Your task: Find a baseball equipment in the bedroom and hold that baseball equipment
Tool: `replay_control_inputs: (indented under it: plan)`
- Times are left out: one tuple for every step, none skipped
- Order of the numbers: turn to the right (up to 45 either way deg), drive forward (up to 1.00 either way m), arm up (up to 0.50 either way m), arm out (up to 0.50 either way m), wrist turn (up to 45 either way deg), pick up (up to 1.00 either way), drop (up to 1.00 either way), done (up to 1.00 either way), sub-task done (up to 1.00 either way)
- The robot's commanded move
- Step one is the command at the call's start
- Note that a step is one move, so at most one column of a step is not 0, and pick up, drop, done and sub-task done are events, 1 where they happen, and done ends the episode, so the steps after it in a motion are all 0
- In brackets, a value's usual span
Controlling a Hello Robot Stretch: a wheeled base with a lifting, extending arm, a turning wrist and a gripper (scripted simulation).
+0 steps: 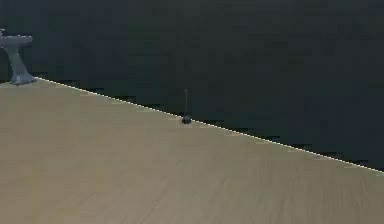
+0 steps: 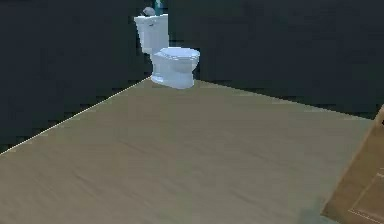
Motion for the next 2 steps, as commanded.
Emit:
replay_control_inputs:
  plan:
    - [-45.0,0.00,0.00,0.00,0.0,0.00,0.00,0.00,0.00]
    - [-45.0,0.00,0.00,0.00,0.0,0.00,0.00,0.00,0.00]
